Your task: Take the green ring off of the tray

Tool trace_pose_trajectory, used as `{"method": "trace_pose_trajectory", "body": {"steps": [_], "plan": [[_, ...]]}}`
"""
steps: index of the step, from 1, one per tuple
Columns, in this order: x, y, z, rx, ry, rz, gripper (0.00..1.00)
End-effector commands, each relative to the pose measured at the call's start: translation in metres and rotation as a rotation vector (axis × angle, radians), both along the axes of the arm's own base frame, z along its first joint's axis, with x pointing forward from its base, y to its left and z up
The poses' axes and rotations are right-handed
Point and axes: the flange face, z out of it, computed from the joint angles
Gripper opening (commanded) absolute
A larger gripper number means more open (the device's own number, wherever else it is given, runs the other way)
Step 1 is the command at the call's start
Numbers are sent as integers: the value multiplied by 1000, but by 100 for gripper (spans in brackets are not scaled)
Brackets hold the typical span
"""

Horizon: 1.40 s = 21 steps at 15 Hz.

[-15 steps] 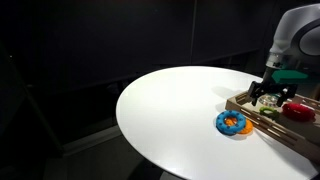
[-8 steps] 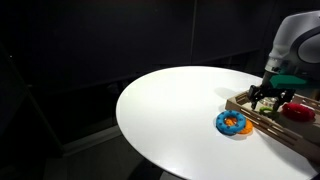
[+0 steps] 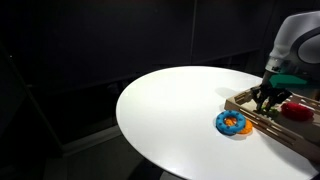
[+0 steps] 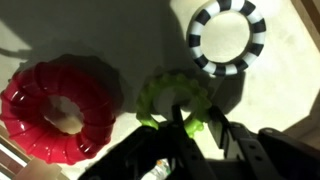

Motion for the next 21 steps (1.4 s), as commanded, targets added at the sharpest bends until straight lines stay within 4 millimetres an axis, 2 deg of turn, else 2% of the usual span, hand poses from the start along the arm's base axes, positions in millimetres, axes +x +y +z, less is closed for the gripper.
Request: {"method": "trace_pose_trajectory", "body": {"steps": [1,2,3,6,12,16,21], "plan": [[-2,0,-1,1,-15,-25,5],[-2,0,0,1,-16,-24,2],[-2,1,3,0,-19,-21,6],[-2,3,12,3,-22,-9,7],[0,20,44,1,4,79,7],[3,40,72,-2,8,228,7],[6,66,96,-3,-15,486,7]]}}
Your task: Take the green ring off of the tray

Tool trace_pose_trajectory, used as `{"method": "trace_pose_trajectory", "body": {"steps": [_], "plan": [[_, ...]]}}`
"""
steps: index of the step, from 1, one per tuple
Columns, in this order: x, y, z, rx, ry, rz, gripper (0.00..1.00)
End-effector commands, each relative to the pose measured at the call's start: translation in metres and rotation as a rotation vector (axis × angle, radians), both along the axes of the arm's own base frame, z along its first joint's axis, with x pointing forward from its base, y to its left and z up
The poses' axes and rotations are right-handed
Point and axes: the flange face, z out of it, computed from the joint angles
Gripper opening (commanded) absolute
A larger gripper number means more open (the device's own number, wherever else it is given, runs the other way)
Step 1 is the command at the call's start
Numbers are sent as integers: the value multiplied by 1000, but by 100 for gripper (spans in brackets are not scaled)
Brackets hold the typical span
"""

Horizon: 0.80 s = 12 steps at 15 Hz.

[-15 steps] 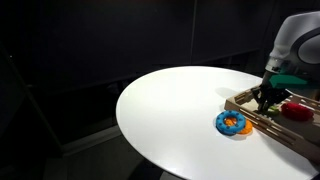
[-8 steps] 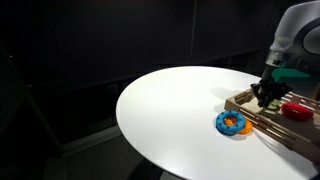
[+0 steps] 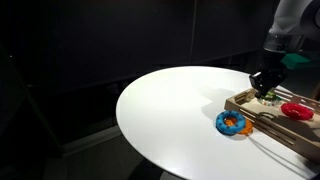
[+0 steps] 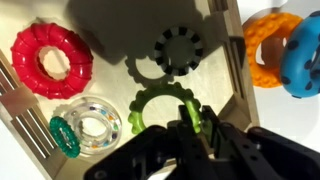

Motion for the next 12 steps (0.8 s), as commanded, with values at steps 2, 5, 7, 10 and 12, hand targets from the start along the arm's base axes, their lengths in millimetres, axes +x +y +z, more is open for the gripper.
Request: {"method": "trace_pose_trajectory", "body": {"steps": [2,5,7,10,12], "plan": [[-2,22,22,3,-18,241,7],[-5,43,26,4,-33,365,7],[-6,58,28,2,-37,429,7],[-9,84,26,-3,-40,501,7],[-11,98,23,-4,-36,530,7]]}}
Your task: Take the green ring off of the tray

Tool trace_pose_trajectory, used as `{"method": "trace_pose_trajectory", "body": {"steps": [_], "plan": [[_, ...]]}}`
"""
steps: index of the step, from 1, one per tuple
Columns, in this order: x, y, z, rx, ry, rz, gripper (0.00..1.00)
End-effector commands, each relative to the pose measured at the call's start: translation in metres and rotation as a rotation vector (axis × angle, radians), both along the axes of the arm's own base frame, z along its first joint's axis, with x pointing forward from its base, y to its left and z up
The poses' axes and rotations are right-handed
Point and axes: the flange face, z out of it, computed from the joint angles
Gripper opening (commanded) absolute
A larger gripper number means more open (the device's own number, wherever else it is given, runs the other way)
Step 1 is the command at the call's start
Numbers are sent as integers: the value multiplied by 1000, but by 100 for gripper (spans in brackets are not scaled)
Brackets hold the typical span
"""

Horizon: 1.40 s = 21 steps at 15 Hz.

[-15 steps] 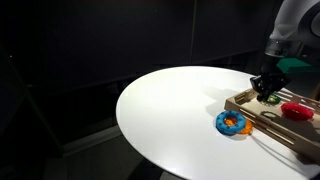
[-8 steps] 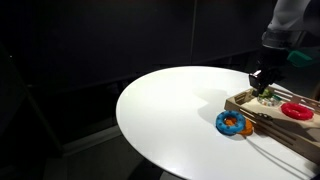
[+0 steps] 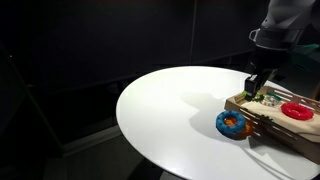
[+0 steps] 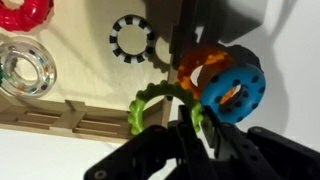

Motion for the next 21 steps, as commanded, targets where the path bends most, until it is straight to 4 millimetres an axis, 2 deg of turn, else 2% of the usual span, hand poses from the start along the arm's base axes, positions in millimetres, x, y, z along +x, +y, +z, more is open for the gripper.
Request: {"method": "trace_pose_trajectory", "body": {"steps": [1,2,6,10,16,21], "plan": [[-3,21,2,8,0,63,9],[-4,26,1,5,3,73,35],[-6,33,-2,3,16,87,67],[-4,23,1,6,39,52,98],[-2,-5,12,23,110,-38,100],[-4,-32,40,37,191,-102,100]]}}
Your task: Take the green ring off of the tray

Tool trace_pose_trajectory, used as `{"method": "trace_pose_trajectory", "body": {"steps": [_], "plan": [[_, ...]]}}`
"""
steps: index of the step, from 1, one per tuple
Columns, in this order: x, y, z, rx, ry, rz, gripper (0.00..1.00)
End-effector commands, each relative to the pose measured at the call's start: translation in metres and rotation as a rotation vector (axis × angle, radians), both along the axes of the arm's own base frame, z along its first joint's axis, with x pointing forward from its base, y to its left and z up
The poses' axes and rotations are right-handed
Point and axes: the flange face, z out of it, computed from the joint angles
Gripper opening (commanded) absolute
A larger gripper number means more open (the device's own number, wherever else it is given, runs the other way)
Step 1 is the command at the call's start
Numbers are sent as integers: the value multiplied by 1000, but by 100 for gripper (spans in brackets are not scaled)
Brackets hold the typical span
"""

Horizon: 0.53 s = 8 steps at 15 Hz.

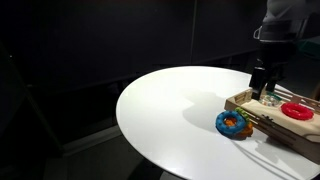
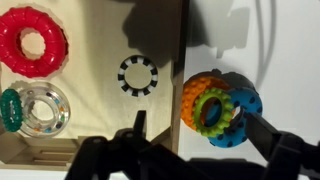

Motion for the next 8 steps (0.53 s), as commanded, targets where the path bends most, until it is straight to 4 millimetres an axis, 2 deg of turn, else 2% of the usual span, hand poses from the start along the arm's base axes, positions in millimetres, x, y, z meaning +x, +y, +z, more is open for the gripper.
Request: {"method": "trace_pose_trajectory", "body": {"steps": [1,8], "plan": [[-4,-19,32,12,40,-15,100],[-24,-50,94,-7,30,-69,100]]}}
